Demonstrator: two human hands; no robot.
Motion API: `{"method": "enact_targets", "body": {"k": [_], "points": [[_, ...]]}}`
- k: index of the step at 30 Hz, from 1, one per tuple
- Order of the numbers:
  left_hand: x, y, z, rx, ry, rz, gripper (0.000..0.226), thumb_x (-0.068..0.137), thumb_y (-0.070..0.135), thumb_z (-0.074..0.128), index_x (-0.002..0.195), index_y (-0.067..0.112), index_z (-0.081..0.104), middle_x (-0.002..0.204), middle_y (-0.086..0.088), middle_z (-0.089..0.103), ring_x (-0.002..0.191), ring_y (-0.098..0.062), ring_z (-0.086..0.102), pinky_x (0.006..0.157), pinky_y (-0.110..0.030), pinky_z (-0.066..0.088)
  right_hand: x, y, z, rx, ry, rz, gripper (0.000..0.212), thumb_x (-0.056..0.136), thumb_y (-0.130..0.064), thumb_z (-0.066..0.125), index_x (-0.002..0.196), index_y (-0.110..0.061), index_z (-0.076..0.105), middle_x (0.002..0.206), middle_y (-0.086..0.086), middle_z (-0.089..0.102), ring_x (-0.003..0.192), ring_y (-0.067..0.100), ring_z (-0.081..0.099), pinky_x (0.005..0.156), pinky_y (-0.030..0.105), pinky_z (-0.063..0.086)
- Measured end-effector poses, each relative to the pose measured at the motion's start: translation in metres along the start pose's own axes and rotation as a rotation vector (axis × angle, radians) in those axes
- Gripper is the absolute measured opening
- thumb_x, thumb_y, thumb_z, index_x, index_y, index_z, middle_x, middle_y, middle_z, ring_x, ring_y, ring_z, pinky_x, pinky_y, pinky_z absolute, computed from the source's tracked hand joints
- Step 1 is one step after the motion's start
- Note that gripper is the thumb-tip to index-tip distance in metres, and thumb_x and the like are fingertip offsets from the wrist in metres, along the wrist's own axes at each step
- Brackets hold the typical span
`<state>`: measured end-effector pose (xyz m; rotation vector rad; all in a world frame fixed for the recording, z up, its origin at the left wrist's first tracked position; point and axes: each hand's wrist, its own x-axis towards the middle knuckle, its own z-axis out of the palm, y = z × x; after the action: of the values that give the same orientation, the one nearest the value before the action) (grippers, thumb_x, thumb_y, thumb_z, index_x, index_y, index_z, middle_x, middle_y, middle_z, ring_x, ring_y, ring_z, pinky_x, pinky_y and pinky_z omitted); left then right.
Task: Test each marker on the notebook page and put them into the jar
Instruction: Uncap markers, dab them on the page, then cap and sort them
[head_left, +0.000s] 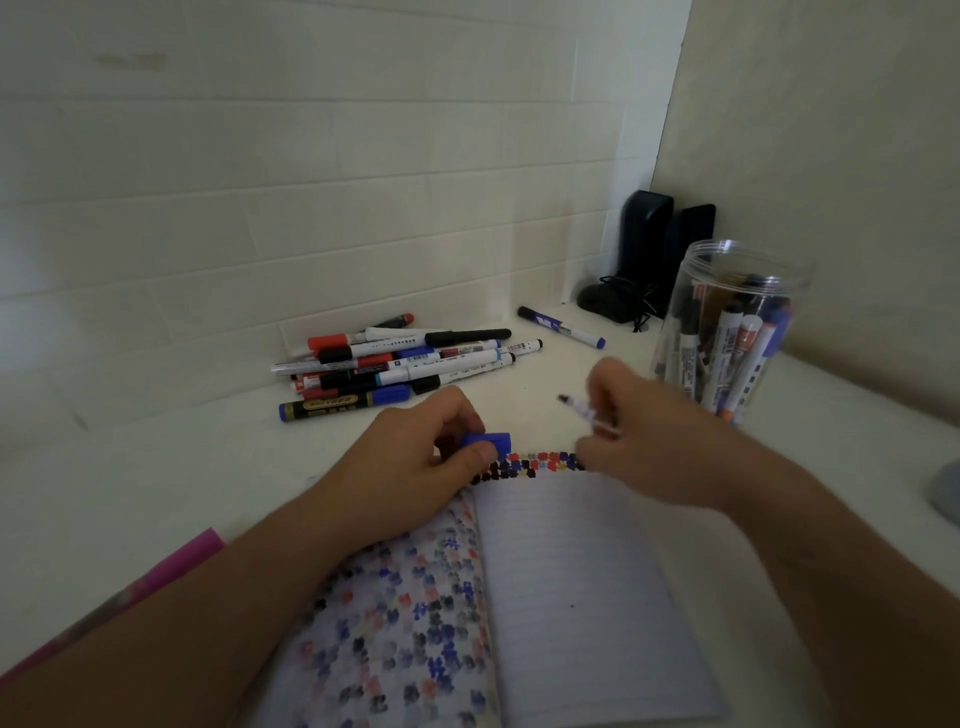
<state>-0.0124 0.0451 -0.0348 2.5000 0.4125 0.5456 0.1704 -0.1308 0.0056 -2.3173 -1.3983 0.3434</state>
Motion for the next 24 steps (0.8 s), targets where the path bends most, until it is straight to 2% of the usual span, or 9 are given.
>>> {"method": "enact_targets", "body": {"k": [2,4,7,10,15,17,20,22,24], "points": [[-0.001,-0.003,-0.002,-0.014,-0.015,-0.013,0.022,0.095,0.047,0.062,0.116,0.043,0.056,0.096,0.023,0.070,0.092,0.006,0.063,0.073,-0.008,0.046,-0.003,0.011,-0.017,0.413,0.135,0.091,0.017,0.097,-0.003,0.057,0.099,-0.020,0.054,0.098,0.013,0.070,0.082,0.028,0.066,0.075,0.040,0.058],[0.000,-0.004,-0.003,0.000,-0.047,0.005,0.029,0.093,0.048,0.065,0.121,0.045,0.060,0.097,0.024,0.070,0.094,0.005,0.064,0.082,-0.016,0.052,-0.001,0.019,-0.026,0.956,0.161,0.182,0.040,0.087,0.017,0.038,0.098,-0.009,0.066,0.111,0.024,0.072,0.092,0.032,0.070,0.082,0.042,0.060],[0.000,-0.002,-0.003,0.118,-0.111,0.087,0.023,0.090,0.046,0.070,0.113,0.043,0.070,0.092,0.033,0.062,0.096,0.006,0.055,0.081,-0.018,0.045,0.004,0.028,-0.025,1.521,0.049,0.186,0.068,0.072,0.022,0.030,0.106,-0.010,0.078,0.118,0.023,0.073,0.089,0.026,0.074,0.077,0.035,0.062],[0.000,-0.001,-0.003,0.154,-0.154,0.140,0.023,0.088,0.049,0.071,0.110,0.043,0.072,0.094,0.036,0.062,0.100,0.008,0.050,0.081,-0.010,0.036,0.008,0.031,-0.014,1.749,-0.097,0.087,0.062,0.091,0.020,0.037,0.129,-0.014,0.073,0.122,0.018,0.071,0.091,0.021,0.071,0.078,0.030,0.062],[-0.001,-0.004,-0.002,0.157,-0.181,0.159,0.025,0.086,0.056,0.068,0.109,0.046,0.070,0.102,0.031,0.066,0.102,0.007,0.047,0.088,-0.012,0.035,0.009,0.028,0.003,1.734,-0.134,-0.084,0.059,0.076,0.004,0.083,0.131,-0.014,0.071,0.120,0.015,0.071,0.101,0.021,0.070,0.084,0.030,0.061],[0.000,-0.005,-0.001,0.163,-0.186,0.156,0.026,0.086,0.057,0.068,0.109,0.046,0.069,0.102,0.032,0.065,0.103,0.008,0.047,0.088,-0.012,0.034,0.010,0.023,0.008,1.658,-0.048,-0.013,0.036,0.082,-0.007,0.078,0.117,-0.014,0.075,0.104,0.012,0.072,0.090,0.019,0.070,0.075,0.029,0.061],[0.000,-0.005,-0.001,0.168,-0.188,0.152,0.026,0.086,0.059,0.067,0.109,0.048,0.068,0.104,0.031,0.065,0.103,0.008,0.046,0.089,-0.014,0.035,0.010,0.015,0.016,1.086,0.084,0.030,0.004,0.092,-0.012,0.072,0.093,-0.013,0.069,0.075,0.006,0.063,0.063,0.017,0.056,0.053,0.026,0.046],[0.000,-0.005,-0.001,0.173,-0.196,0.154,0.027,0.086,0.061,0.065,0.109,0.049,0.068,0.106,0.031,0.065,0.104,0.008,0.046,0.090,-0.014,0.035,0.012,0.014,0.025,0.803,0.108,0.036,0.011,0.092,-0.008,0.071,0.087,-0.012,0.062,0.065,0.003,0.059,0.055,0.015,0.053,0.048,0.024,0.042],[0.001,-0.005,0.000,0.181,-0.200,0.160,0.029,0.086,0.062,0.065,0.110,0.046,0.070,0.108,0.030,0.065,0.104,0.008,0.045,0.090,-0.011,0.033,0.012,0.010,0.031,0.733,0.114,0.048,0.015,0.089,-0.007,0.073,0.082,-0.013,0.060,0.061,0.004,0.060,0.054,0.015,0.054,0.048,0.023,0.043]]}}
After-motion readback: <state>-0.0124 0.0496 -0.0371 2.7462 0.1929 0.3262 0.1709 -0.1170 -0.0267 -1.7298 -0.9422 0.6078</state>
